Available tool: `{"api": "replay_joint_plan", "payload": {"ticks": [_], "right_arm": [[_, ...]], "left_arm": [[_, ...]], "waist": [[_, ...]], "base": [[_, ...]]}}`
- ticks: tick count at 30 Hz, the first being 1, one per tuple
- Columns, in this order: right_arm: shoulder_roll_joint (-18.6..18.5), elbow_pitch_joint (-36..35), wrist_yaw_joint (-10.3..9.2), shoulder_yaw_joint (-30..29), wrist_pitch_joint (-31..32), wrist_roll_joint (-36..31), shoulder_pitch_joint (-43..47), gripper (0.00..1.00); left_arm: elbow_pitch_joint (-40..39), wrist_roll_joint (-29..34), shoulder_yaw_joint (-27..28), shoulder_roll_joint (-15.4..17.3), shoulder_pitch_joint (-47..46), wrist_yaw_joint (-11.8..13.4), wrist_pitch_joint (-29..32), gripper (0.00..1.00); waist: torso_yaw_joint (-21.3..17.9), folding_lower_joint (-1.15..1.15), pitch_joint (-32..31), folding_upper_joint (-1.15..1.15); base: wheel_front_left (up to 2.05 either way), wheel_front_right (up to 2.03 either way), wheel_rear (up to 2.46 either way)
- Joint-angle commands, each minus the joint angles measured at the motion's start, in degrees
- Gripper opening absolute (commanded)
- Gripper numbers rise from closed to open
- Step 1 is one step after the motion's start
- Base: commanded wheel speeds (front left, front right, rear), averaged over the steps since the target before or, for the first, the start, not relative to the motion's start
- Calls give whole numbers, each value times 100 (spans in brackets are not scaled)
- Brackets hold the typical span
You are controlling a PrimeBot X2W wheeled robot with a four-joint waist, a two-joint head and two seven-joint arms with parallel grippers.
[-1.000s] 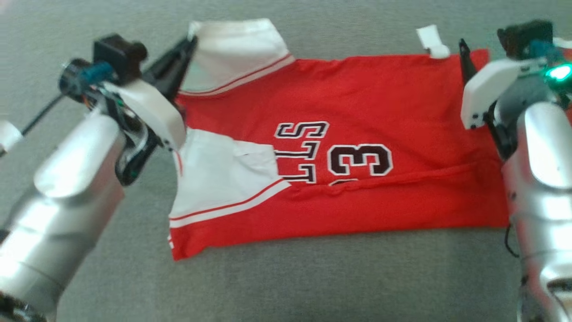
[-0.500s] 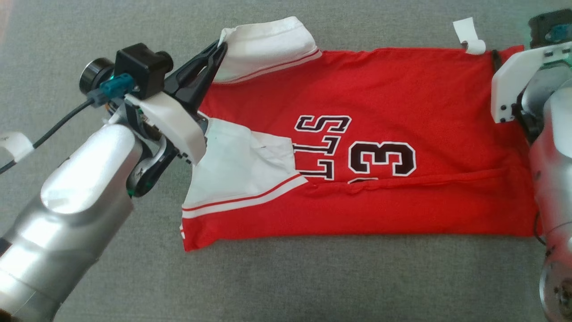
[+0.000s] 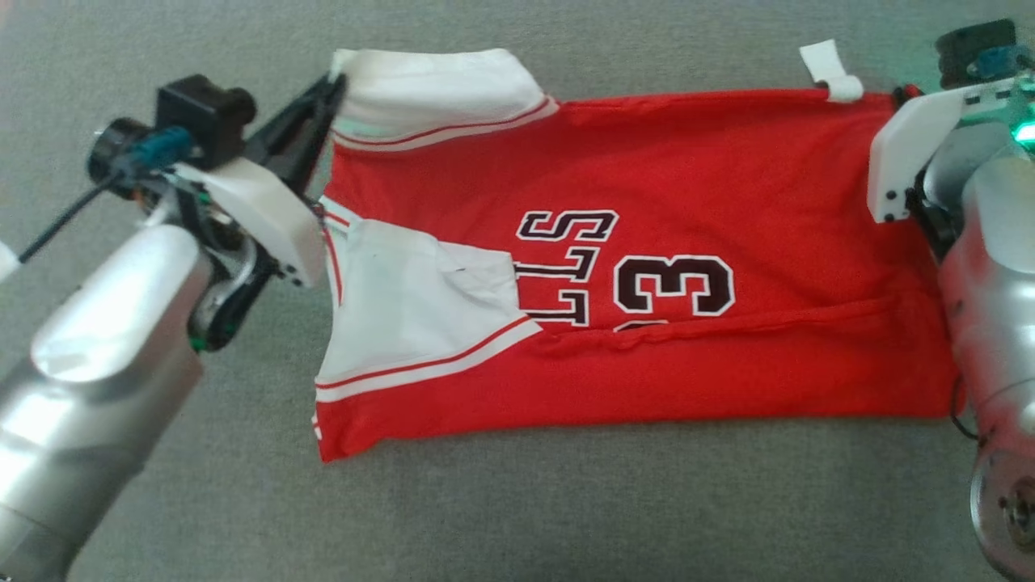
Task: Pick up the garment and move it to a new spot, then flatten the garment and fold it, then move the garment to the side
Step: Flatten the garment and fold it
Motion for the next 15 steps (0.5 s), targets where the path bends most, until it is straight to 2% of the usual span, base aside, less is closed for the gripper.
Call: {"api": "replay_joint_plan", "payload": {"ticks": [1,9,15], "right_arm": [[115,-123,-10,146,-153,125,-343,0],[233,21,-10,625,-918,996,-1244,0],[256,-47,-10,754,-1615,1546,-1795,0]], "left_arm": [[-29,34,306,301,-329,13,-42,0],[946,381,415,343,-1374,7,-138,0],[1790,732,519,92,-2332,105,-802,0]], "waist": [[-67,0,-27,0],[-358,0,168,0],[-533,0,315,0]], "base": [[0,0,0],[0,0,0],[0,0,0]]}}
